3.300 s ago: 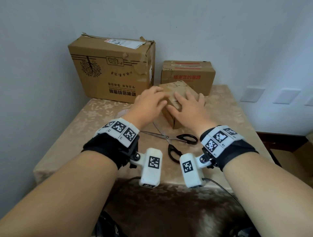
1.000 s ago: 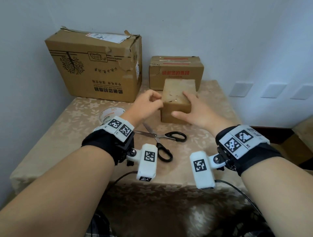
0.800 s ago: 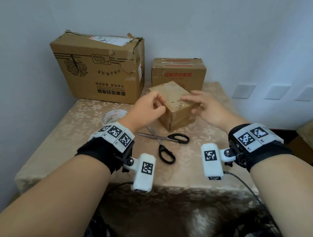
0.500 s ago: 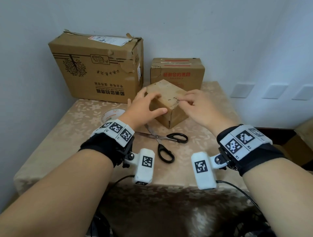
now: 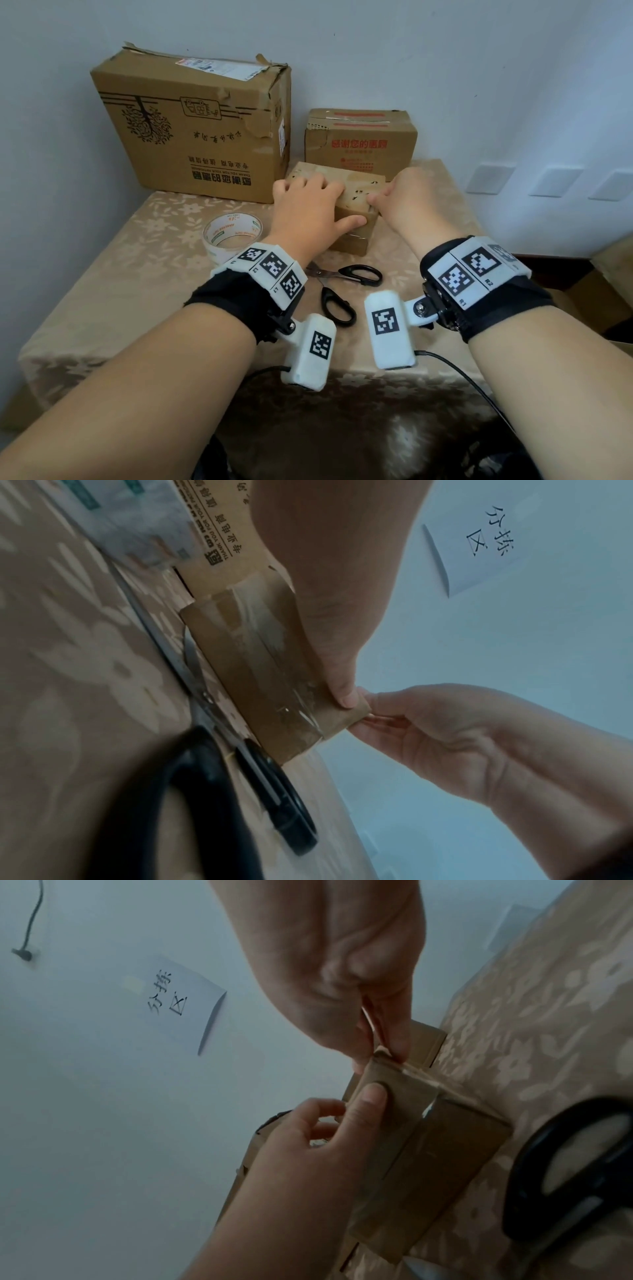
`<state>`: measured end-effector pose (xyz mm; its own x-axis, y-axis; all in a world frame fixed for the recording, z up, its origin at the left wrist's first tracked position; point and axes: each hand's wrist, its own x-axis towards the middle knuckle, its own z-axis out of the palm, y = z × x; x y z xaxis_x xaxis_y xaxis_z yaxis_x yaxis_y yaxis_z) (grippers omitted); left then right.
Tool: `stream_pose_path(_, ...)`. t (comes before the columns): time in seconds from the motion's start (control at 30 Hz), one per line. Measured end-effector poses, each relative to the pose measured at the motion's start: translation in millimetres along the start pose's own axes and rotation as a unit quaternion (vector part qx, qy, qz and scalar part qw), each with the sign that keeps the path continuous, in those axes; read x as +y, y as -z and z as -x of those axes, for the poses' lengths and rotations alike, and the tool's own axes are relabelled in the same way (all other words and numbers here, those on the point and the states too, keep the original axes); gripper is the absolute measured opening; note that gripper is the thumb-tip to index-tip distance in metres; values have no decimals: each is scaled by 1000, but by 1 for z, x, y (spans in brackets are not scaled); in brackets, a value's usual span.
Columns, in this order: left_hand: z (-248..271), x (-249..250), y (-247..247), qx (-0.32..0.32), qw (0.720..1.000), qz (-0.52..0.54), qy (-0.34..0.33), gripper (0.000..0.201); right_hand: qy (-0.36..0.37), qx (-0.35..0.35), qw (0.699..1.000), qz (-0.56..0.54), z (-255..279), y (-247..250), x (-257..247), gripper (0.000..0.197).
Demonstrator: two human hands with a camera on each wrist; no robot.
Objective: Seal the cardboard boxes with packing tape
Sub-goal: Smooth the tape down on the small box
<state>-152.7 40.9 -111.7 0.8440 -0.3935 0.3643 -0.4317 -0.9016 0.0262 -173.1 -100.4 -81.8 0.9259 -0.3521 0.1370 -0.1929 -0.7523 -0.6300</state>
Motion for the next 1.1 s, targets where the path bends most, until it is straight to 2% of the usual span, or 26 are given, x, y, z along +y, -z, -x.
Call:
stream_pose_path(0.2,0,-4,3,-15,1000,18,-3,58,-26,-32,999,-16,-1,-4,-1,28)
stream_pose_path(0.27,0,-6,3,-26,999,23,-4,55,-12,-29,999,-36,1,-5,1,26)
stream_pose_path(0.37,-1,-5,2,-39,999,28,-2,52,30,-14,996,-81,3,-3,5,34)
stream_pose_path(0.5,0,-2,4,-42,999,28,10,52,34,-21,983,-178,2,0,10,10)
stream_pose_path(0.57,0,1,7,-39,999,34,6,53,41,-46,982,-177,2,-1,9,19)
stream_pose_path(0.6,-1,0,9,-40,998,43,4,53,52,-49,982,-175,1,-2,9,16)
stream_pose_path(0.7,-6,-11,16,-52,995,72,50,54,76,-35,980,-179,-1,0,7,12)
stream_pose_path(0.8,-5,-21,16,-103,977,145,115,56,63,-35,981,-178,-4,-1,11,11)
stream_pose_path(0.93,0,-18,15,-99,975,153,124,57,30,-34,980,-196,-8,-8,13,6)
stream_pose_path(1.1,2,-17,15,-90,974,149,143,58,15,-19,982,-188,-9,-9,10,16)
